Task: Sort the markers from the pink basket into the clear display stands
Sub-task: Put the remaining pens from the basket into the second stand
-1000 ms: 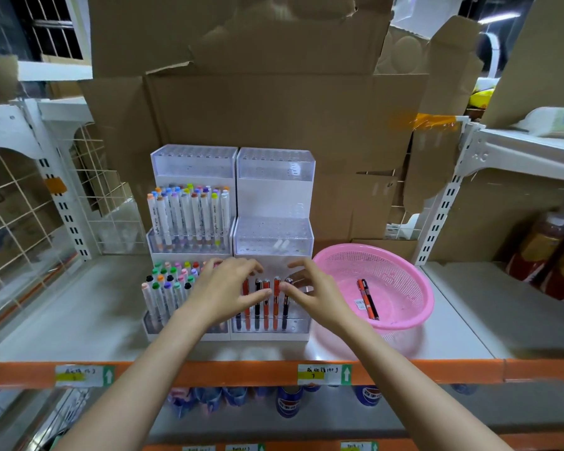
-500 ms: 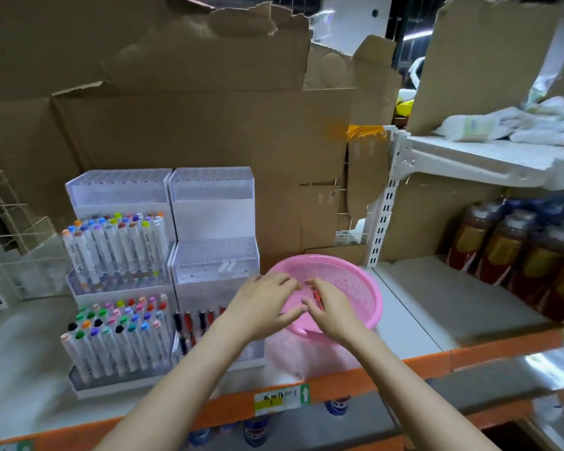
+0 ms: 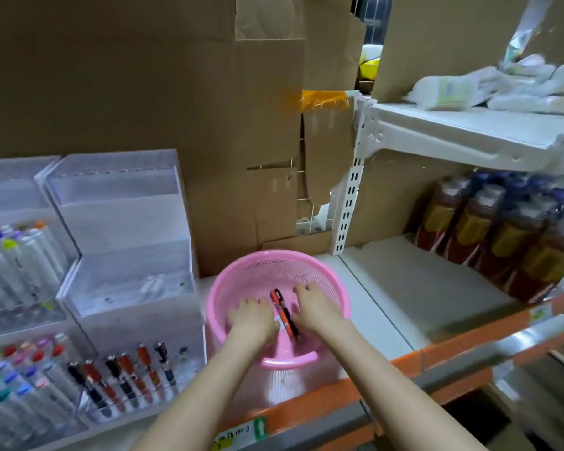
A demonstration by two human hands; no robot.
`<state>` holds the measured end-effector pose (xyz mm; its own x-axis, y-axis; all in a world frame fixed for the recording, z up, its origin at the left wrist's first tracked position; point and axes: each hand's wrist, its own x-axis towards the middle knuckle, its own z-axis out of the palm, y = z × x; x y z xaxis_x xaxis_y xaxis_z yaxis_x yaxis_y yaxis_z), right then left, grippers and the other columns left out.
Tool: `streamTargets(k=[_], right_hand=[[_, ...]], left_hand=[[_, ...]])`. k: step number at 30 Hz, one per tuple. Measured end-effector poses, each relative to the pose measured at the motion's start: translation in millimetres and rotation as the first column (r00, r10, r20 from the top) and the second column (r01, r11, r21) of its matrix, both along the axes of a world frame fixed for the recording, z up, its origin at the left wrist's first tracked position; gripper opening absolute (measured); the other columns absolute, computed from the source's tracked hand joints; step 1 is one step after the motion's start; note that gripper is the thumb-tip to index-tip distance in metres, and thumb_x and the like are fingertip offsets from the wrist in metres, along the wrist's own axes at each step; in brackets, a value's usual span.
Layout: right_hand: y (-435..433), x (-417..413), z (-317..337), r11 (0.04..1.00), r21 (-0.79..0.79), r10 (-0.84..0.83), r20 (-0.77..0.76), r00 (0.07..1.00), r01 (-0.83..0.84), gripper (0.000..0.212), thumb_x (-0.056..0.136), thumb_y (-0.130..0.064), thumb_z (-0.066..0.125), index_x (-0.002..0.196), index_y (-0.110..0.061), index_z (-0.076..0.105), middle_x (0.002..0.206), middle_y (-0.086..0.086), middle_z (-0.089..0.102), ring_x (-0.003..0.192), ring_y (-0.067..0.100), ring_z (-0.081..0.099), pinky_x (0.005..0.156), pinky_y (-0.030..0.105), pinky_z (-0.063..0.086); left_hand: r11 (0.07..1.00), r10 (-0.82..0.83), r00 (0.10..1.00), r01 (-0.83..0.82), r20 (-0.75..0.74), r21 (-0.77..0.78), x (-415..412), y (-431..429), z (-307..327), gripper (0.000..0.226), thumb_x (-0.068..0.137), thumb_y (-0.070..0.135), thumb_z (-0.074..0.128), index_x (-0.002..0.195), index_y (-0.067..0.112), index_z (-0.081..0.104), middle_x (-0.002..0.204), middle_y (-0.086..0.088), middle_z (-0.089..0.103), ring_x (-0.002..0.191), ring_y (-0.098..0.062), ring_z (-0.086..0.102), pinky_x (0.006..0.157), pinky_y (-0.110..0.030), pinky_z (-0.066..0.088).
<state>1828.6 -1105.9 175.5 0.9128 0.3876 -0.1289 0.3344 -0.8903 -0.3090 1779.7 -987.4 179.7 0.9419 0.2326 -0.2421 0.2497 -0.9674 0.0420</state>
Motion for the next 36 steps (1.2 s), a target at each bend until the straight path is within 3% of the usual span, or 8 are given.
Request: streamTargets(k=[5,8,12,15,19,26,31,36], right_hand=[[10,18,-8,0.997,-0.074,0.01,0.014,1.0,-0.009,0.031,0.092,-0.017,0.054,0.121,-0.007,0.049,0.121,0.015,0.054,0.108,0.034,0.057,0.085,0.041,0.047],[12,25,-14,1.0,-0.026,0.013,0.027,1.0,-0.012,0.035,0.095,-0.016,0.049,0.129,-0.012,0.046,0.127,0.014,0.052,0.114,0.033,0.054,0.089,0.041,0.046],[8,29,-17,0.996,0.058,0.074,-0.049,0.996,-0.071,0.055,0.09,-0.014,0.052,0.14,-0.031,0.04,0.134,0.01,0.047,0.122,0.031,0.048,0.097,0.04,0.044],[9,29,-17,0.996,0.039,0.078,-0.09,0.993,-0.075,0.048,0.09,-0.018,0.052,0.136,-0.031,0.047,0.13,0.01,0.045,0.12,0.032,0.049,0.095,0.039,0.043],[10,28,-19,0.997,0.01,0.075,-0.062,0.995,-0.075,0.041,0.092,-0.021,0.052,0.133,-0.021,0.048,0.128,0.013,0.043,0.117,0.034,0.051,0.091,0.037,0.044],[10,21,-22,0.994,-0.002,0.106,-0.025,0.994,-0.106,0.053,0.085,-0.02,0.061,0.133,-0.03,0.041,0.126,0.007,0.047,0.111,0.031,0.055,0.084,0.037,0.046],[8,17,-21,0.993,-0.047,0.109,0.013,0.994,-0.108,0.05,0.09,-0.027,0.049,0.137,-0.034,0.035,0.123,0.007,0.056,0.11,0.031,0.058,0.078,0.035,0.043],[11,19,-19,0.992,-0.037,0.12,0.025,0.992,-0.119,0.025,0.094,-0.027,0.048,0.118,-0.021,0.043,0.11,0.01,0.063,0.096,0.031,0.059,0.067,0.033,0.037]], left_hand=[[0.997,0.081,0.996,-0.082,-0.022,-0.004,20,-9,-12,0.059,0.097,0.053,0.027,0.136,0.01,0.041,0.136,-0.019,0.039,0.123,-0.035,0.037,0.095,-0.043,0.039],[0.989,0.143,0.989,-0.142,-0.045,0.028,25,-14,-12,0.061,0.098,0.051,0.027,0.14,0.008,0.033,0.14,-0.021,0.031,0.127,-0.039,0.031,0.094,-0.048,0.04],[0.99,0.139,0.99,-0.139,-0.038,-0.014,26,-13,-12,0.065,0.093,0.053,0.036,0.146,0.019,0.019,0.141,-0.022,0.029,0.128,-0.04,0.029,0.095,-0.05,0.038],[0.993,0.105,0.993,-0.108,-0.058,-0.048,27,-9,-11,0.061,0.093,0.049,0.039,0.146,0.033,0.016,0.139,-0.021,0.029,0.126,-0.039,0.029,0.095,-0.05,0.037],[0.994,0.083,0.992,-0.09,-0.098,-0.067,30,-2,-6,0.056,0.089,0.051,0.043,0.142,0.037,0.029,0.138,-0.014,0.03,0.128,-0.036,0.028,0.098,-0.047,0.034],[0.992,0.08,0.996,-0.076,0.038,-0.103,27,-4,-11,0.053,0.09,0.038,0.051,0.134,0.01,0.039,0.134,-0.016,0.037,0.124,-0.037,0.035,0.098,-0.043,0.037],[0.934,0.109,0.983,-0.05,0.148,-0.355,31,0,-12,0.034,0.084,0.007,0.058,0.118,0.006,0.053,0.122,-0.015,0.044,0.106,-0.034,0.055,0.087,-0.038,0.045],[0.877,0.171,0.964,-0.056,0.202,-0.477,29,3,-12,0.039,0.078,0.008,0.062,0.117,0.007,0.055,0.115,-0.014,0.061,0.107,-0.031,0.057,0.082,-0.034,0.045]])
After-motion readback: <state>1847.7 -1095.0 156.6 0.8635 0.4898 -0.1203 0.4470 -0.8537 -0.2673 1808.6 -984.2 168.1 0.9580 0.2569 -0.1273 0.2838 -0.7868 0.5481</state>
